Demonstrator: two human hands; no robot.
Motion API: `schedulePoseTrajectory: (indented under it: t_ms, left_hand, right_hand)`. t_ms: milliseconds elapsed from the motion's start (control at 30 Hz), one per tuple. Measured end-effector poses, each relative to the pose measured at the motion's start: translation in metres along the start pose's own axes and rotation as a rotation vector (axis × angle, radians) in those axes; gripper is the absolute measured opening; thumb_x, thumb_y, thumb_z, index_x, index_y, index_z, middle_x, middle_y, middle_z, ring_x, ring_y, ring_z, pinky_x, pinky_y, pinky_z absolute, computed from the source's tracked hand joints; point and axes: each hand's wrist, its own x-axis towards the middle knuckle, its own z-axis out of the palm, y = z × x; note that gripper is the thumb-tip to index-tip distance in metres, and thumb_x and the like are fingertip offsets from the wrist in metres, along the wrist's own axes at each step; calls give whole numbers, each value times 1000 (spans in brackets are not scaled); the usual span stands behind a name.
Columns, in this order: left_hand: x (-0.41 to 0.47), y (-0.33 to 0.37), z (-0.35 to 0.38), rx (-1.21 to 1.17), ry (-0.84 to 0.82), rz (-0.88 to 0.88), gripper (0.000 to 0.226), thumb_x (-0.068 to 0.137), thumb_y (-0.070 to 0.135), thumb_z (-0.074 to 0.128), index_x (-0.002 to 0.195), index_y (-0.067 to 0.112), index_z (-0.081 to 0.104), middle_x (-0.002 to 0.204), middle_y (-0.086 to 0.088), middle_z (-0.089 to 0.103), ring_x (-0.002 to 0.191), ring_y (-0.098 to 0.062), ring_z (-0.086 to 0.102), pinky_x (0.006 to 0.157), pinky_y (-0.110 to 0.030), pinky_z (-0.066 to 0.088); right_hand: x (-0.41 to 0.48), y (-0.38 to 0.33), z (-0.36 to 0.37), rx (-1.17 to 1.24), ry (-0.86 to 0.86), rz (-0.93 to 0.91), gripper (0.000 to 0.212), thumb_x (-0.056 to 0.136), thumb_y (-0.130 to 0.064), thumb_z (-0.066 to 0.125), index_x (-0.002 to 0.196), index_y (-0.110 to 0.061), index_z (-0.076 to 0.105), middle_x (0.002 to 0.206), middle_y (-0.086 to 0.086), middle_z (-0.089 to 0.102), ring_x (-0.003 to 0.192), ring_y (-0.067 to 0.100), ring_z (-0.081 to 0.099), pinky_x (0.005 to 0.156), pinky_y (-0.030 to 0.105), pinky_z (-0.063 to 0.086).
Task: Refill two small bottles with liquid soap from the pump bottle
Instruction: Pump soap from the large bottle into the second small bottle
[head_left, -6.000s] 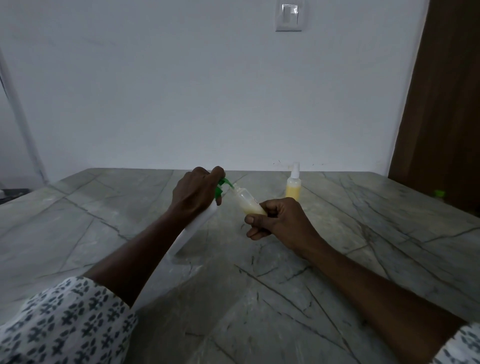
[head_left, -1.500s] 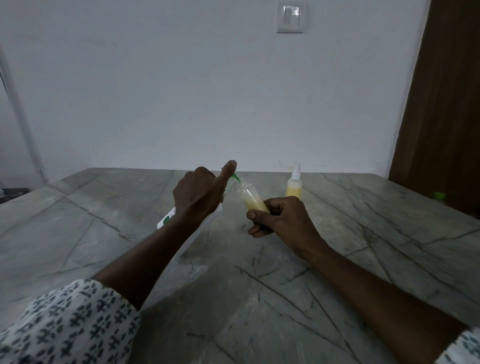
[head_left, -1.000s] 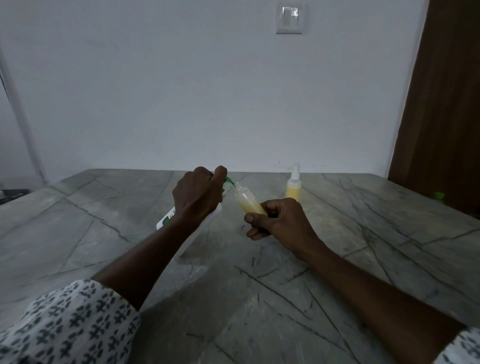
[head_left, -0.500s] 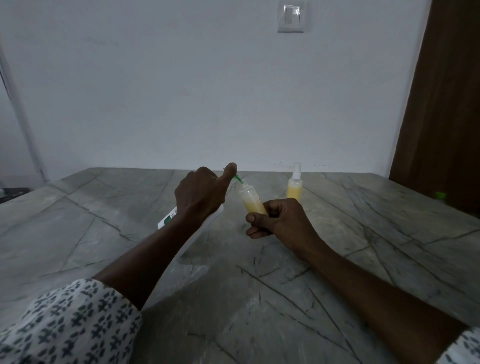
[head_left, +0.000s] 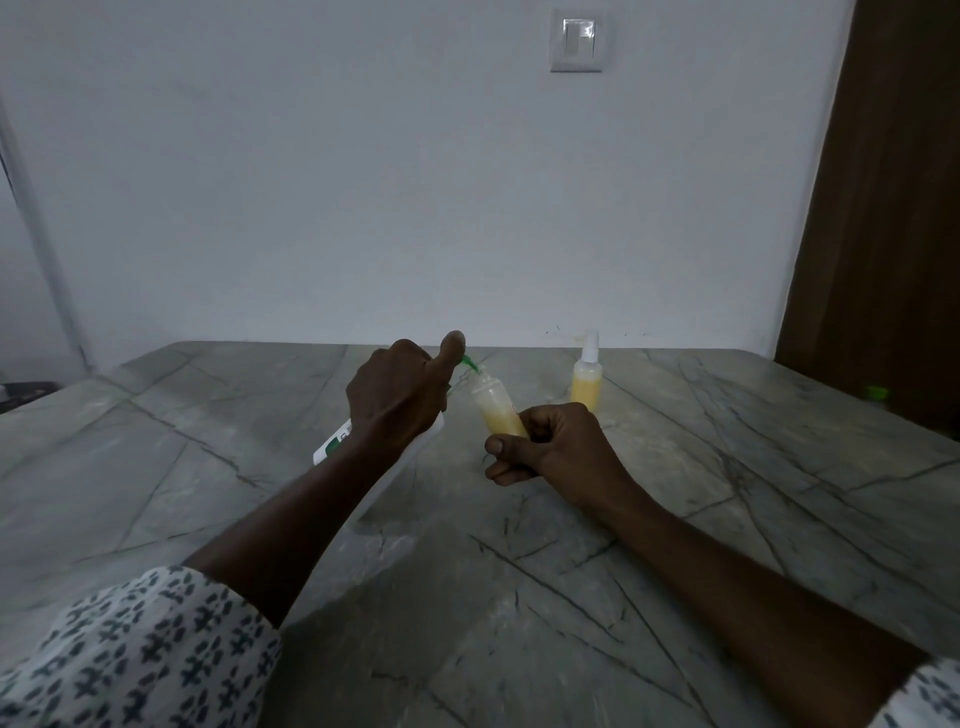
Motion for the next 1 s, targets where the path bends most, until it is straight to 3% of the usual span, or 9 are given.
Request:
schedulePoseTrajectory:
  t_ms: [167,333,467,600,767,900,1000]
  left_hand:
    - [0,0,2,-10,-6,-11,84,79,78,24,46,13,66,55,0,67,60,-18,62,73,-34,46]
    - [1,2,-1,-22,-15,-27,73,81,65,29,50,11,68,59,-1,68,65,-22,64,74,-36,49]
    - [0,2,-3,2,-11,-1,55,78,49,32,56,12,67,68,-7,70,72,-30,63,79,-45,53]
    - [0,1,-2,-10,-18,-36,58,80,49,32,53,12,67,61,0,68,71,-26,63,77,-39,51]
    - [0,1,1,5,-20,-17,76,90,65,32,49,12,68,58,0,68,64,-19,62,72,-35,44]
    - [0,1,2,18,-28,-22,85,86,79,32,47,13,67,53,2,66,60,-16,62,71,-34,45]
    - [1,1,1,-19,-31,-31,78,81,72,32,45,13,67,55,1,68,62,-18,63,72,-34,46]
  right_hand:
    - [1,0,-1,0,3,-5,22,81,-11,77,98,1,70,80,18,76,75,35,75,77,51,60]
    - [0,1,0,-7,1,-5,24,81,-11,77,98,5,70,80,19,75,75,34,75,76,50,61]
    - [-1,2,0,-19,-5,-5,25,81,-10,77,99,5,70,80,18,76,74,34,75,76,50,61]
    - [-2,1,1,-21,-6,-11,23,81,-11,77,98,3,71,79,19,76,74,35,75,76,49,61]
    - [-2,-1,0,0,6,-1,24,81,-10,77,98,6,70,80,21,75,74,35,75,74,45,62]
    - [-1,-2,-1,5,12,-4,24,81,-10,76,98,6,70,79,21,75,74,34,75,73,43,62]
    - [-1,-1,-1,2,8,-3,23,81,-10,76,98,5,70,80,20,75,73,34,75,73,43,62]
